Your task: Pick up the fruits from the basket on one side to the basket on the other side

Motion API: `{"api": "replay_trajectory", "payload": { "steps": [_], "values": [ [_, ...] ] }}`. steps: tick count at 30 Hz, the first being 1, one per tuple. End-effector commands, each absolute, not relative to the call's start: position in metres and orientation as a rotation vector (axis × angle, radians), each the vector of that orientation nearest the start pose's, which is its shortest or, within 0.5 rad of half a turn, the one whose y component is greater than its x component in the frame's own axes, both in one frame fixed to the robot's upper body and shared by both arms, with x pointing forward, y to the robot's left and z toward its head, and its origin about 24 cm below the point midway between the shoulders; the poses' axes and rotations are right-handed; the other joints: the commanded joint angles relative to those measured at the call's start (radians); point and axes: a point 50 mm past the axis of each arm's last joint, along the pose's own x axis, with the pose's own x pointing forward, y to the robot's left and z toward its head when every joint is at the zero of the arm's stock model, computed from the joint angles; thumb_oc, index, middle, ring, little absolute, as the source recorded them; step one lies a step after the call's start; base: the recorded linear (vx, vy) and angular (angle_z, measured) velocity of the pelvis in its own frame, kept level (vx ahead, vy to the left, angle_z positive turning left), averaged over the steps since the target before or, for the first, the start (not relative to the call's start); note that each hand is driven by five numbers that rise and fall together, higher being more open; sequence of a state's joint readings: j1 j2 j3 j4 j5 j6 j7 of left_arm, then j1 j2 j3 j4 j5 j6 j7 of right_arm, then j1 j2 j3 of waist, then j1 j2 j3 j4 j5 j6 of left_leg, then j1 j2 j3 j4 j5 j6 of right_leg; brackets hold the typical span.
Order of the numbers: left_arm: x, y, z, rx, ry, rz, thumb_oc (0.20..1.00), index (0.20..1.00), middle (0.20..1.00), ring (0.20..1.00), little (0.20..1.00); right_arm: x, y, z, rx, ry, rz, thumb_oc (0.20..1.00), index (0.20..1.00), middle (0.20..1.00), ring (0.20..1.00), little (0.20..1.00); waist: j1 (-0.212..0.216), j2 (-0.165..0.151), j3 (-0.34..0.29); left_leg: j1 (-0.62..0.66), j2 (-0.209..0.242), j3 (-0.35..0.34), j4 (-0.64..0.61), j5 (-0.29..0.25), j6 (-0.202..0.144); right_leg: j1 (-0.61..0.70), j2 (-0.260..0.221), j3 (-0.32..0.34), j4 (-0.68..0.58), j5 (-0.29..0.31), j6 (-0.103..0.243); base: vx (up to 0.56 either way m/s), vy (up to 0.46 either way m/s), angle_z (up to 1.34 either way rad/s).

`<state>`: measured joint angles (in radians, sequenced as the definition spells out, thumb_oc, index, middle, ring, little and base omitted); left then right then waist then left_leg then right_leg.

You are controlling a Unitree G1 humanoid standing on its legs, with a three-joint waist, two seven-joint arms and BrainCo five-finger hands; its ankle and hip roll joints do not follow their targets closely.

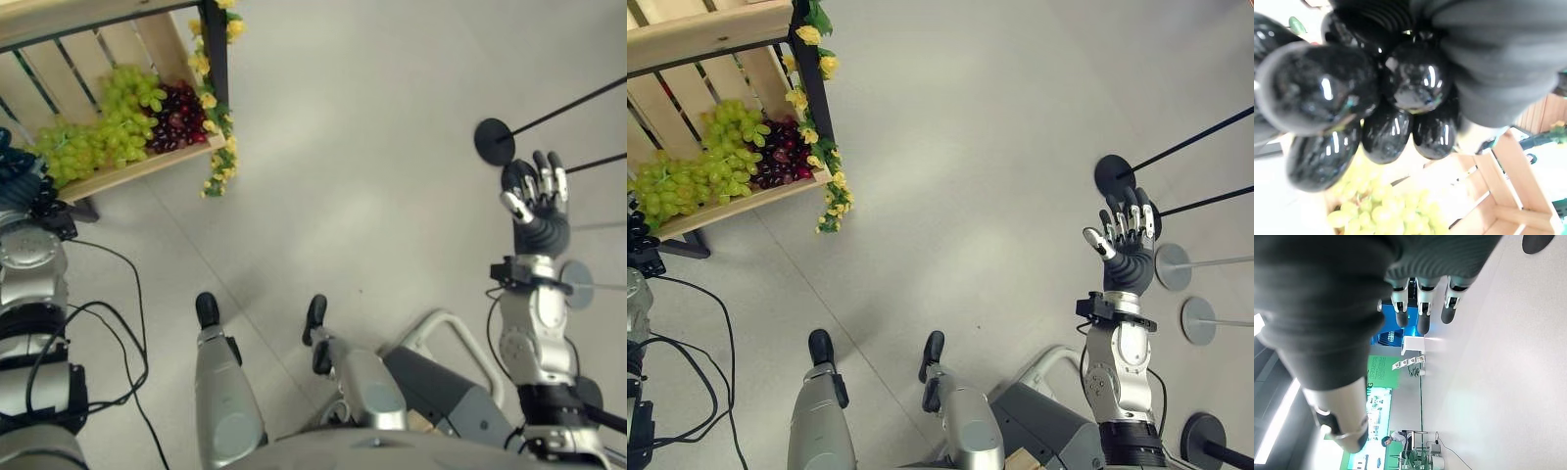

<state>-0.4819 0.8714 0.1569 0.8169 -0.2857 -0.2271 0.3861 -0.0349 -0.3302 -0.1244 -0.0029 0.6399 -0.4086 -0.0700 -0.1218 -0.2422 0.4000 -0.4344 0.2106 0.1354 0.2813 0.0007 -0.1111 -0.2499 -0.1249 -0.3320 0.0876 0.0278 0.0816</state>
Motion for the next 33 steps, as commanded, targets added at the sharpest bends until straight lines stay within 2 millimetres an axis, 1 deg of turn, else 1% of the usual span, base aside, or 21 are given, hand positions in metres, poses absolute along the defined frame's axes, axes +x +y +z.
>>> {"api": "replay_trajectory", "payload": {
  "steps": [1, 4, 5, 6, 7, 8, 11, 12, 13, 14, 16, 19, 20, 25, 30, 33],
  "values": [
    [0.277, 0.411, 0.208, 0.549, -0.35, 0.857, 0.2, 0.2, 0.2, 0.2, 0.2, 0.233, -0.26, 0.145, 0.286, -0.699, -0.223, 1.0, 1.0, 1.0, 1.0, 1.0, 0.0, -0.027, -0.039, 0.056, 0.01, 0.012, 0.145, -0.159, 0.008, -0.034, -0.068, 0.024, 0.08, -0.005, 0.075, 0.0, -0.012, -0.07],
    [0.278, 0.41, 0.211, 0.577, -0.353, 0.836, 0.2, 0.2, 0.2, 0.2, 0.2, 0.232, -0.261, 0.145, 0.281, -0.701, -0.224, 1.0, 1.0, 1.0, 1.0, 1.0, -0.005, -0.032, -0.044, 0.05, 0.011, 0.015, 0.148, -0.162, 0.009, -0.036, -0.064, 0.027, 0.074, -0.002, 0.075, -0.01, -0.002, -0.12],
    [0.279, 0.408, 0.218, 0.6, -0.368, 0.827, 0.2, 0.2, 0.2, 0.2, 0.2, 0.232, -0.261, 0.146, 0.275, -0.703, -0.215, 1.0, 1.0, 1.0, 1.0, 1.0, -0.013, -0.037, -0.05, 0.046, 0.013, 0.019, 0.152, -0.165, 0.009, -0.038, -0.061, 0.028, 0.065, 0.005, 0.078, 0.0, -0.001, -0.05],
    [0.279, 0.408, 0.219, 0.601, -0.369, 0.827, 0.2, 0.2, 0.2, 0.2, 0.2, 0.232, -0.261, 0.146, 0.275, -0.703, -0.216, 1.0, 1.0, 1.0, 1.0, 1.0, -0.013, -0.038, -0.05, 0.045, 0.013, 0.019, 0.152, -0.165, 0.009, -0.039, -0.061, 0.029, 0.065, 0.006, 0.078, -0.01, -0.001, -0.05],
    [0.281, 0.407, 0.225, 0.598, -0.39, 0.825, 0.2, 0.2, 0.2, 0.2, 0.2, 0.232, -0.261, 0.146, 0.272, -0.702, -0.212, 1.0, 1.0, 1.0, 1.0, 1.0, -0.02, -0.043, -0.056, 0.043, 0.015, 0.025, 0.154, -0.168, 0.009, -0.039, -0.057, 0.033, 0.055, 0.013, 0.08, -0.01, 0.002, -0.04],
    [0.282, 0.407, 0.225, 0.599, -0.39, 0.824, 0.2, 0.2, 0.2, 0.2, 0.2, 0.232, -0.261, 0.146, 0.272, -0.702, -0.213, 1.0, 1.0, 1.0, 1.0, 1.0, -0.019, -0.044, -0.056, 0.043, 0.015, 0.026, 0.154, -0.168, 0.01, -0.04, -0.057, 0.033, 0.054, 0.013, 0.08, -0.01, 0.01, -0.06],
    [0.283, 0.407, 0.24, 0.616, -0.424, 0.824, 0.2, 0.2, 0.2, 0.2, 0.2, 0.232, -0.261, 0.148, 0.271, -0.706, -0.196, 1.0, 1.0, 1.0, 1.0, 1.0, -0.029, -0.053, -0.062, 0.041, 0.022, 0.037, 0.164, -0.178, 0.013, -0.041, -0.05, 0.041, 0.039, 0.027, 0.086, 0.0, 0.023, -0.09],
    [0.283, 0.407, 0.241, 0.616, -0.424, 0.824, 0.2, 0.2, 0.2, 0.2, 0.2, 0.232, -0.261, 0.148, 0.272, -0.706, -0.195, 1.0, 1.0, 1.0, 1.0, 1.0, -0.028, -0.054, -0.062, 0.042, 0.022, 0.038, 0.164, -0.178, 0.013, -0.041, -0.05, 0.042, 0.039, 0.027, 0.086, 0.01, 0.024, -0.16],
    [0.281, 0.409, 0.249, 0.632, -0.436, 0.83, 0.2, 0.2, 0.2, 0.2, 0.2, 0.232, -0.261, 0.148, 0.268, -0.707, -0.19, 1.0, 1.0, 1.0, 1.0, 1.0, -0.033, -0.06, -0.066, 0.041, 0.025, 0.042, 0.169, -0.182, 0.013, -0.038, -0.046, 0.048, 0.026, 0.036, 0.09, 0.01, 0.009, -0.13],
    [0.281, 0.409, 0.249, 0.632, -0.436, 0.829, 0.2, 0.2, 0.2, 0.2, 0.2, 0.232, -0.261, 0.148, 0.268, -0.707, -0.19, 1.0, 1.0, 1.0, 1.0, 1.0, -0.033, -0.06, -0.066, 0.041, 0.025, 0.043, 0.169, -0.182, 0.013, -0.038, -0.046, 0.048, 0.025, 0.037, 0.09, 0.01, 0.019, -0.13],
    [0.279, 0.414, 0.259, 0.645, -0.443, 0.844, 0.2, 0.2, 0.2, 0.2, 0.2, 0.231, -0.262, 0.149, 0.262, -0.706, -0.182, 1.0, 1.0, 1.0, 1.0, 1.0, -0.039, -0.064, -0.07, 0.039, 0.026, 0.048, 0.174, -0.186, 0.015, -0.038, -0.042, 0.057, 0.015, 0.043, 0.092, 0.01, 0.036, -0.11],
    [0.277, 0.419, 0.28, 0.636, -0.481, 0.875, 0.2, 0.2, 0.2, 0.2, 0.2, 0.231, -0.262, 0.149, 0.258, -0.703, -0.164, 1.0, 1.0, 1.0, 1.0, 1.0, -0.051, -0.074, -0.076, 0.036, 0.031, 0.062, 0.183, -0.194, 0.019, -0.038, -0.035, 0.072, -0.002, 0.056, 0.098, 0.01, 0.042, -0.14],
    [0.277, 0.419, 0.281, 0.637, -0.483, 0.874, 0.2, 0.2, 0.2, 0.2, 0.2, 0.231, -0.262, 0.149, 0.259, -0.703, -0.165, 1.0, 1.0, 1.0, 1.0, 1.0, -0.05, -0.075, -0.075, 0.035, 0.031, 0.062, 0.184, -0.194, 0.019, -0.038, -0.034, 0.073, -0.003, 0.056, 0.098, 0.0, 0.021, -0.15],
    [0.275, 0.422, 0.304, 0.657, -0.509, 0.896, 0.2, 0.2, 0.2, 0.2, 0.2, 0.232, -0.261, 0.149, 0.255, -0.696, -0.143, 1.0, 1.0, 1.0, 1.0, 1.0, -0.059, -0.081, -0.082, 0.026, 0.036, 0.064, 0.205, -0.205, 0.024, -0.042, -0.026, 0.087, -0.01, 0.063, 0.102, 0.02, 0.021, -0.08],
    [0.272, 0.426, 0.317, 0.661, -0.511, 0.919, 0.2, 0.2, 0.2, 0.2, 0.2, 0.23, -0.261, 0.149, 0.242, -0.691, -0.132, 1.0, 1.0, 1.0, 1.0, 1.0, -0.067, -0.087, -0.092, 0.019, 0.041, 0.07, 0.224, -0.217, 0.028, -0.04, -0.02, 0.101, -0.016, 0.063, 0.102, 0.02, 0.012, -0.09],
    [0.272, 0.43, 0.325, 0.617, -0.509, 0.947, 0.2, 0.2, 0.2, 0.2, 0.2, 0.228, -0.263, 0.15, 0.235, -0.687, -0.127, 1.0, 1.0, 1.0, 1.0, 1.0, -0.076, -0.086, -0.1, 0.012, 0.042, 0.069, 0.228, -0.219, 0.028, -0.042, -0.016, 0.099, -0.022, 0.066, 0.104, 0.04, 0.005, -0.02]
  ]
}}
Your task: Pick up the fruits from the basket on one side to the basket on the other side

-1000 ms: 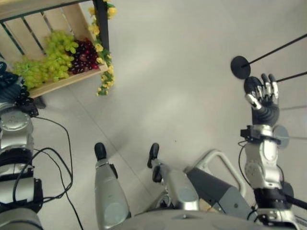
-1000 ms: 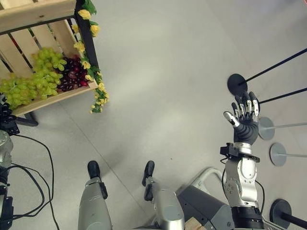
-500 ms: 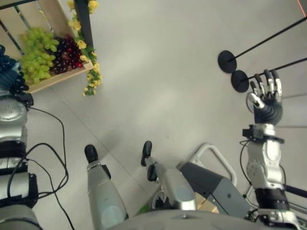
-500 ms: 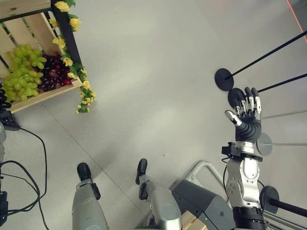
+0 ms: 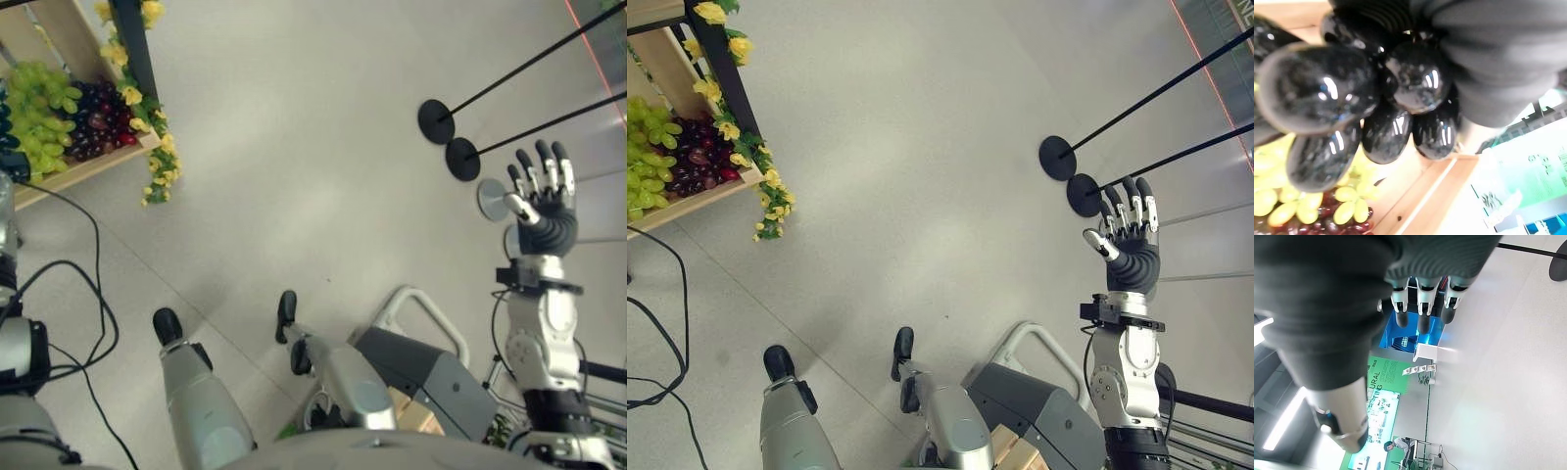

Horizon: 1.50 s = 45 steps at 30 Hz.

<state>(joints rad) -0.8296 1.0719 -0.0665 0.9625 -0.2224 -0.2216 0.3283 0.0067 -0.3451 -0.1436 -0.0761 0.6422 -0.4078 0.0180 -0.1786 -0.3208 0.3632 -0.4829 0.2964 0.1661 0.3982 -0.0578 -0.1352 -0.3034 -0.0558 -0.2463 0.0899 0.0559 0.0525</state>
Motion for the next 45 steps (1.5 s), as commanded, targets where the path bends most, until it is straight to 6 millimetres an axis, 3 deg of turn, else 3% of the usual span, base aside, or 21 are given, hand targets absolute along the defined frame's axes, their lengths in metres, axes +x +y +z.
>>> {"api": "replay_trajectory", "payload": {
  "steps": [1, 2, 3, 4, 5, 6, 7, 8, 9, 14, 16, 17, 22, 23, 24, 25, 45],
  "values": [
    [0.272, 0.431, 0.327, 0.602, -0.515, 0.954, 0.2, 0.2, 0.2, 0.2, 0.2, 0.228, -0.262, 0.149, 0.235, -0.685, -0.124, 1.0, 1.0, 1.0, 1.0, 1.0, -0.018, 0.001, -0.069, 0.071, -0.036, 0.026, 0.112, -0.191, 0.046, 0.021, -0.073, 0.023, -0.025, 0.021, 0.142, 0.0, 0.0, 0.0],
    [0.272, 0.43, 0.327, 0.601, -0.516, 0.953, 0.2, 0.2, 0.2, 0.2, 0.2, 0.228, -0.263, 0.15, 0.234, -0.686, -0.125, 1.0, 1.0, 1.0, 1.0, 1.0, -0.018, -0.007, -0.063, 0.06, -0.039, 0.039, 0.117, -0.166, 0.052, 0.013, -0.081, 0.014, -0.024, 0.037, 0.132, 0.1, 0.01, -0.07],
    [0.272, 0.43, 0.331, 0.597, -0.522, 0.955, 0.2, 0.2, 0.2, 0.2, 0.2, 0.227, -0.263, 0.152, 0.226, -0.693, -0.124, 1.0, 1.0, 1.0, 1.0, 1.0, -0.02, -0.002, -0.07, 0.065, -0.033, 0.026, 0.121, -0.195, 0.046, 0.02, -0.07, 0.024, -0.025, 0.023, 0.143, -0.1, -0.019, -0.15],
    [0.273, 0.429, 0.331, 0.596, -0.523, 0.954, 0.2, 0.2, 0.2, 0.2, 0.2, 0.227, -0.264, 0.152, 0.225, -0.694, -0.125, 1.0, 1.0, 1.0, 1.0, 1.0, -0.021, -0.011, -0.064, 0.053, -0.037, 0.039, 0.126, -0.169, 0.052, 0.011, -0.079, 0.015, -0.025, 0.039, 0.134, 0.09, 0.01, -0.2],
    [0.271, 0.43, 0.335, 0.604, -0.525, 0.957, 0.2, 0.2, 0.2, 0.2, 0.2, 0.227, -0.265, 0.153, 0.217, -0.695, -0.125, 1.0, 1.0, 1.0, 1.0, 1.0, -0.022, -0.004, -0.07, 0.058, -0.03, 0.024, 0.126, -0.197, 0.045, 0.016, -0.068, 0.025, -0.024, 0.023, 0.143, -0.1, -0.014, -0.13],
    [0.271, 0.43, 0.335, 0.603, -0.526, 0.956, 0.2, 0.2, 0.2, 0.2, 0.2, 0.227, -0.265, 0.153, 0.217, -0.696, -0.125, 1.0, 1.0, 1.0, 1.0, 1.0, -0.022, -0.013, -0.064, 0.046, -0.033, 0.037, 0.131, -0.17, 0.052, 0.007, -0.077, 0.016, -0.024, 0.04, 0.134, 0.08, 0.017, -0.09],
    [0.269, 0.431, 0.34, 0.59, -0.541, 0.967, 0.2, 0.2, 0.2, 0.2, 0.2, 0.226, -0.267, 0.155, 0.213, -0.7, -0.126, 1.0, 1.0, 1.0, 1.0, 1.0, -0.027, -0.007, -0.071, 0.05, -0.026, 0.024, 0.137, -0.199, 0.045, 0.012, -0.065, 0.026, -0.024, 0.025, 0.143, -0.1, -0.012, -0.05],
    [0.269, 0.43, 0.34, 0.588, -0.542, 0.966, 0.2, 0.2, 0.2, 0.2, 0.2, 0.226, -0.267, 0.155, 0.213, -0.702, -0.127, 1.0, 1.0, 1.0, 1.0, 1.0, -0.027, -0.015, -0.065, 0.038, -0.029, 0.037, 0.142, -0.173, 0.052, 0.004, -0.074, 0.017, -0.024, 0.042, 0.134, 0.1, 0.019, -0.07],
    [0.269, 0.431, 0.343, 0.581, -0.546, 0.971, 0.2, 0.2, 0.2, 0.2, 0.2, 0.226, -0.267, 0.156, 0.215, -0.702, -0.124, 1.0, 1.0, 1.0, 1.0, 1.0, -0.027, -0.005, -0.071, 0.049, -0.022, 0.023, 0.141, -0.205, 0.044, 0.013, -0.062, 0.026, -0.025, 0.025, 0.145, 0.01, 0.004, -0.04],
    [0.267, 0.432, 0.351, 0.592, -0.538, 0.979, 0.2, 0.2, 0.2, 0.2, 0.2, 0.224, -0.269, 0.159, 0.19, -0.708, -0.117, 1.0, 1.0, 1.0, 1.0, 1.0, -0.031, -0.002, -0.073, 0.035, -0.019, 0.026, 0.149, -0.21, 0.046, 0.008, -0.06, 0.025, -0.033, 0.037, 0.151, 0.02, 0.007, -0.02],
    [0.265, 0.434, 0.354, 0.589, -0.535, 0.989, 0.272, 0.272, 0.272, 0.272, 0.272, 0.224, -0.27, 0.162, 0.182, -0.715, -0.113, 1.0, 1.0, 1.0, 1.0, 1.0, -0.034, -0.001, -0.073, 0.028, -0.019, 0.026, 0.156, -0.212, 0.048, 0.005, -0.06, 0.029, -0.034, 0.04, 0.152, 0.0, 0.0, 0.0],
    [0.263, 0.437, 0.354, 0.582, -0.527, 1.004, 0.209, 0.209, 0.209, 0.209, 0.209, 0.225, -0.27, 0.163, 0.183, -0.717, -0.108, 1.0, 1.0, 1.0, 1.0, 1.0, -0.035, 0.0, -0.074, 0.023, -0.018, 0.027, 0.164, -0.214, 0.049, 0.004, -0.06, 0.031, -0.035, 0.042, 0.153, 0.0, 0.0, 0.0],
    [0.258, 0.443, 0.355, 0.601, -0.497, 1.029, 0.2, 0.2, 0.2, 0.2, 0.2, 0.224, -0.268, 0.163, 0.182, -0.716, -0.091, 1.0, 1.0, 1.0, 1.0, 1.0, -0.037, -0.003, -0.079, 0.018, -0.014, 0.029, 0.177, -0.223, 0.054, 0.003, -0.054, 0.042, -0.038, 0.043, 0.155, 0.01, 0.006, -0.02],
    [0.256, 0.446, 0.354, 0.592, -0.494, 1.039, 0.291, 0.291, 0.291, 0.291, 0.291, 0.222, -0.268, 0.162, 0.179, -0.712, -0.091, 1.0, 1.0, 1.0, 1.0, 1.0, -0.037, -0.004, -0.082, 0.02, -0.015, 0.031, 0.178, -0.225, 0.054, 0.003, -0.055, 0.044, -0.039, 0.042, 0.154, 0.02, 0.012, -0.07],
    [0.256, 0.447, 0.352, 0.588, -0.485, 1.044, 0.884, 0.884, 0.884, 0.884, 0.884, 0.222, -0.269, 0.162, 0.179, -0.715, -0.094, 1.0, 1.0, 1.0, 1.0, 1.0, -0.038, -0.004, -0.083, 0.02, -0.015, 0.032, 0.18, -0.227, 0.054, 0.003, -0.055, 0.045, -0.039, 0.042, 0.154, 0.02, 0.009, -0.04],
    [0.255, 0.448, 0.351, 0.587, -0.484, 1.044, 1.0, 1.0, 1.0, 1.0, 1.0, 0.222, -0.269, 0.162, 0.178, -0.715, -0.094, 1.0, 1.0, 1.0, 1.0, 1.0, -0.038, -0.003, -0.083, 0.02, -0.015, 0.032, 0.18, -0.227, 0.054, 0.003, -0.055, 0.045, -0.039, 0.042, 0.154, 0.01, 0.021, -0.03],
    [0.247, 0.464, 0.321, 0.527, -0.402, 1.066, 1.0, 1.0, 1.0, 1.0, 1.0, 0.222, -0.27, 0.165, 0.171, -0.711, -0.068, 1.0, 1.0, 1.0, 1.0, 1.0, -0.045, 0.006, -0.109, 0.016, -0.006, 0.032, 0.197, -0.234, 0.054, -0.002, -0.051, 0.052, -0.034, 0.039, 0.149, 0.0, 0.002, -0.03]
  ]
}}
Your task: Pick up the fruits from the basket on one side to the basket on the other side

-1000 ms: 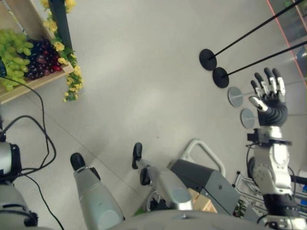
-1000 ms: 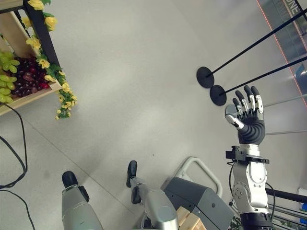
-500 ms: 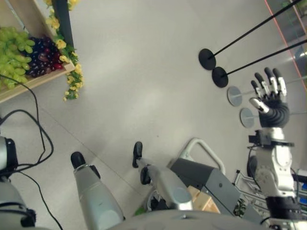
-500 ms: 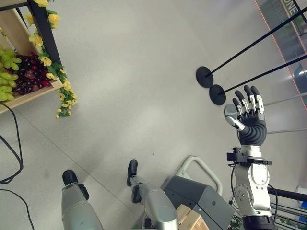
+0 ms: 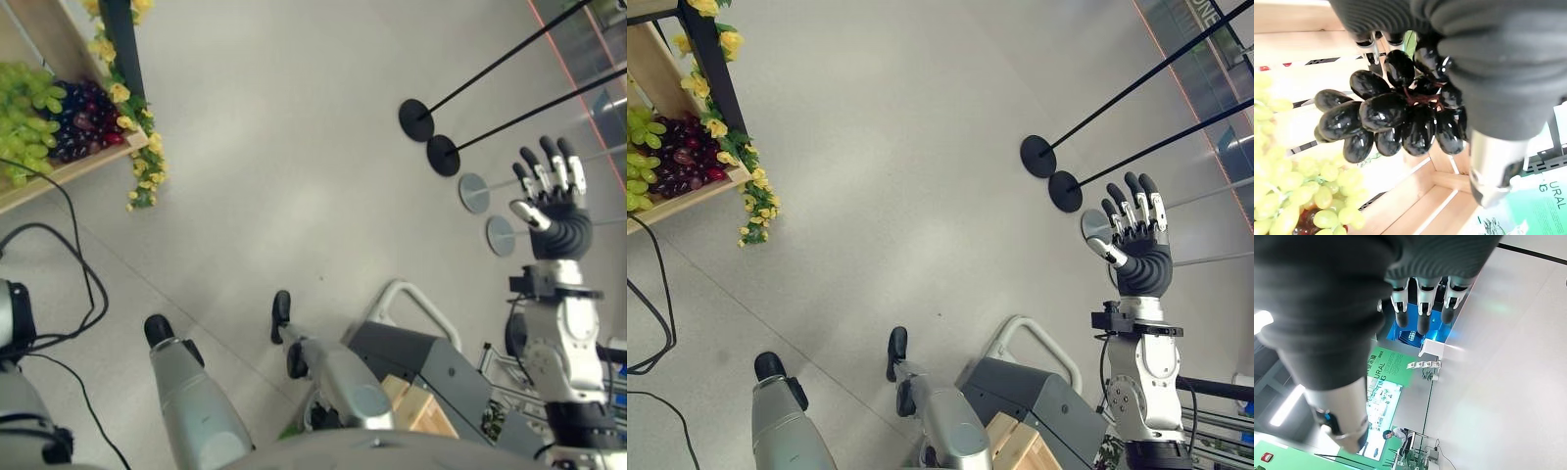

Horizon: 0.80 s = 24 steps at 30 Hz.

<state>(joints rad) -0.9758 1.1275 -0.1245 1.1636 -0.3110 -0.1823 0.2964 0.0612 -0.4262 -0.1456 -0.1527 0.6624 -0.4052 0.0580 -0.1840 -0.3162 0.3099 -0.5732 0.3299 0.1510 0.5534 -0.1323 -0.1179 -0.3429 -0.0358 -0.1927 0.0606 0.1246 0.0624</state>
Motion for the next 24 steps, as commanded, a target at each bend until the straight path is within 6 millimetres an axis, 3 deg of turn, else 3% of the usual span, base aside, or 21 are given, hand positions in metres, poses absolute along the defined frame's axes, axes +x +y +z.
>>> {"api": "replay_trajectory", "payload": {
  "steps": [1, 15, 24],
  "values": [
    [0.247, 0.464, 0.321, 0.527, -0.402, 1.066, 1.0, 1.0, 1.0, 1.0, 1.0, 0.222, -0.27, 0.165, 0.17, -0.711, -0.068, 1.0, 1.0, 1.0, 1.0, 1.0, -0.04, 0.001, -0.056, 0.106, -0.04, 0.047, 0.041, -0.159, 0.037, 0.037, -0.071, -0.001, -0.005, -0.03, 0.139, 0.0, 0.0, 0.0],
    [0.253, 0.468, 0.31, 0.577, -0.248, 0.995, 1.0, 1.0, 1.0, 1.0, 1.0, 0.224, -0.277, 0.168, 0.164, -0.707, -0.069, 1.0, 1.0, 1.0, 1.0, 1.0, -0.046, 0.009, -0.07, 0.088, -0.042, 0.042, 0.046, -0.158, 0.037, 0.034, -0.07, -0.007, -0.01, -0.02, 0.141, 0.0, 0.0, 0.0],
    [0.253, 0.474, 0.314, 0.414, -0.187, 0.988, 1.0, 1.0, 1.0, 1.0, 1.0, 0.229, -0.277, 0.168, 0.188, -0.685, -0.066, 1.0, 1.0, 1.0, 1.0, 1.0, -0.054, 0.008, -0.068, 0.084, -0.038, 0.045, 0.072, -0.177, 0.047, 0.038, -0.066, 0.01, -0.017, -0.01, 0.145, 0.0, 0.006, -0.01]
  ]
}}
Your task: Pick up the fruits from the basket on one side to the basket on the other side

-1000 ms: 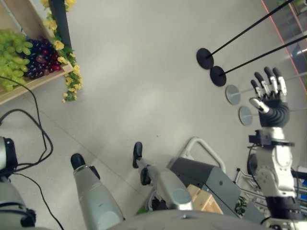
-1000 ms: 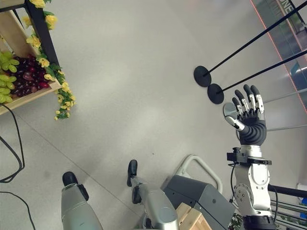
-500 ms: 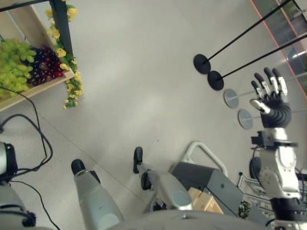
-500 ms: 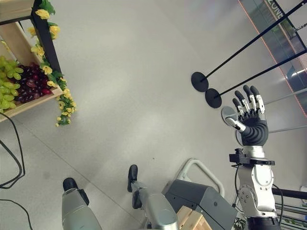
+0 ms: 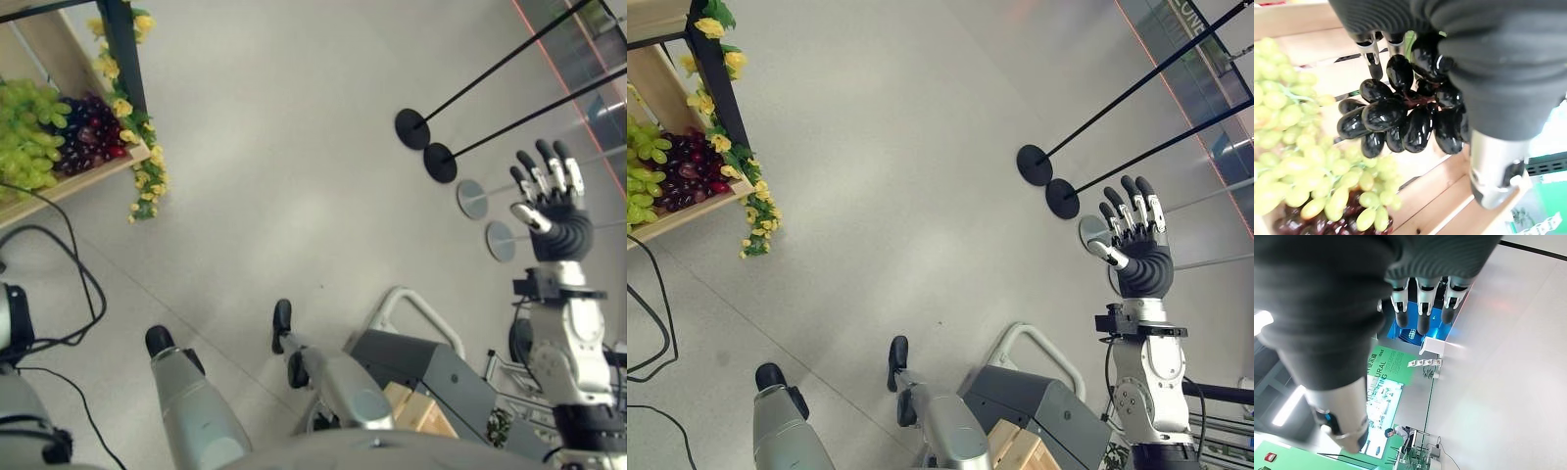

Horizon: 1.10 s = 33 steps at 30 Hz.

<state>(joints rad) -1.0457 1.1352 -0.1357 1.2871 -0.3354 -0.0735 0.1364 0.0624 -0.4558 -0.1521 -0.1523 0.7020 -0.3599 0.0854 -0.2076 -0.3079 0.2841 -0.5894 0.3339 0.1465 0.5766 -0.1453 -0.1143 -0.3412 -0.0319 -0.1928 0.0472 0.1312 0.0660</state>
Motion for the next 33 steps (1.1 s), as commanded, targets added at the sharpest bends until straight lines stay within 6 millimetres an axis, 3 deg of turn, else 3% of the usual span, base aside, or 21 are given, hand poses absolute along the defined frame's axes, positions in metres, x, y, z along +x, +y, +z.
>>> {"api": "replay_trajectory", "payload": {
  "steps": [1, 11, 18, 24, 26, 27, 28, 31, 32, 33],
  "values": [
    [0.253, 0.474, 0.315, 0.415, -0.187, 0.987, 1.0, 1.0, 1.0, 1.0, 1.0, 0.229, -0.277, 0.168, 0.189, -0.686, -0.067, 1.0, 1.0, 1.0, 1.0, 1.0, -0.03, 0.0, -0.041, 0.1, -0.041, 0.049, 0.05, -0.164, 0.044, 0.037, -0.069, 0.01, -0.004, -0.016, 0.142, 0.02, 0.021, -0.07],
    [0.264, 0.465, 0.319, 0.393, -0.178, 0.914, 1.0, 1.0, 1.0, 1.0, 1.0, 0.231, -0.276, 0.165, 0.208, -0.673, -0.078, 1.0, 1.0, 1.0, 1.0, 1.0, -0.023, 0.002, -0.025, 0.075, -0.049, 0.038, 0.077, -0.179, 0.053, 0.034, -0.071, 0.022, -0.017, -0.009, 0.144, 0.0, 0.006, -0.01],
    [0.261, 0.47, 0.308, 0.506, -0.078, 0.937, 1.0, 1.0, 1.0, 1.0, 1.0, 0.23, -0.276, 0.163, 0.202, -0.663, -0.078, 1.0, 1.0, 1.0, 1.0, 1.0, -0.023, 0.003, -0.027, 0.064, -0.044, 0.039, 0.094, -0.187, 0.054, 0.029, -0.071, 0.026, -0.012, -0.014, 0.142, 0.0, 0.0, 0.0],
    [0.254, 0.475, 0.309, 0.567, -0.058, 0.988, 1.0, 1.0, 1.0, 1.0, 1.0, 0.228, -0.276, 0.161, 0.2, -0.662, -0.076, 1.0, 1.0, 1.0, 1.0, 1.0, -0.026, -0.002, -0.03, 0.064, -0.04, 0.042, 0.099, -0.19, 0.056, 0.025, -0.068, 0.031, -0.012, -0.013, 0.143, 0.01, -0.002, -0.02],
    [0.26, 0.463, 0.33, 0.548, -0.215, 1.015, 1.0, 1.0, 1.0, 1.0, 1.0, 0.225, -0.275, 0.156, 0.19, -0.647, -0.08, 1.0, 1.0, 1.0, 1.0, 1.0, -0.027, -0.005, -0.035, 0.063, -0.039, 0.042, 0.099, -0.192, 0.055, 0.023, -0.068, 0.031, -0.01, -0.016, 0.143, 0.03, -0.022, -0.04],
    [0.261, 0.462, 0.33, 0.55, -0.216, 1.016, 1.0, 1.0, 1.0, 1.0, 1.0, 0.225, -0.275, 0.156, 0.19, -0.647, -0.082, 1.0, 1.0, 1.0, 1.0, 1.0, -0.026, -0.006, -0.035, 0.062, -0.04, 0.042, 0.099, -0.192, 0.055, 0.023, -0.068, 0.03, -0.01, -0.016, 0.143, 0.02, -0.037, -0.02],
    [0.269, 0.44, 0.354, 0.697, -0.371, 1.031, 1.0, 1.0, 1.0, 1.0, 1.0, 0.222, -0.274, 0.157, 0.172, -0.662, -0.078, 1.0, 1.0, 1.0, 1.0, 1.0, -0.027, -0.013, -0.038, 0.057, -0.041, 0.038, 0.099, -0.19, 0.052, 0.021, -0.068, 0.027, -0.009, -0.019, 0.142, 0.0, 0.0, 0.0],
    [0.268, 0.438, 0.35, 0.588, -0.477, 1.063, 1.0, 1.0, 1.0, 1.0, 1.0, 0.22, -0.275, 0.157, 0.173, -0.678, -0.1, 1.0, 1.0, 1.0, 1.0, 1.0, -0.022, -0.021, -0.034, 0.052, -0.043, 0.033, 0.098, -0.187, 0.051, 0.017, -0.069, 0.025, -0.009, -0.022, 0.142, 0.0, -0.015, 0.03],
    [0.273, 0.436, 0.331, 0.69, -0.412, 1.041, 1.0, 1.0, 1.0, 1.0, 1.0, 0.219, -0.272, 0.152, 0.174, -0.662, -0.099, 1.0, 1.0, 1.0, 1.0, 1.0, -0.022, -0.023, -0.03, 0.048, -0.044, 0.031, 0.096, -0.183, 0.05, 0.016, -0.068, 0.023, -0.007, -0.022, 0.139, 0.0, 0.0, 0.0],
    [0.272, 0.451, 0.303, 0.684, -0.248, 1.01, 1.0, 1.0, 1.0, 1.0, 1.0, 0.221, -0.273, 0.155, 0.165, -0.66, -0.091, 1.0, 1.0, 1.0, 1.0, 1.0, -0.029, -0.014, -0.031, 0.048, -0.045, 0.032, 0.094, -0.18, 0.052, 0.016, -0.068, 0.021, -0.008, -0.021, 0.139, 0.0, 0.0, 0.0]
  ]
}}
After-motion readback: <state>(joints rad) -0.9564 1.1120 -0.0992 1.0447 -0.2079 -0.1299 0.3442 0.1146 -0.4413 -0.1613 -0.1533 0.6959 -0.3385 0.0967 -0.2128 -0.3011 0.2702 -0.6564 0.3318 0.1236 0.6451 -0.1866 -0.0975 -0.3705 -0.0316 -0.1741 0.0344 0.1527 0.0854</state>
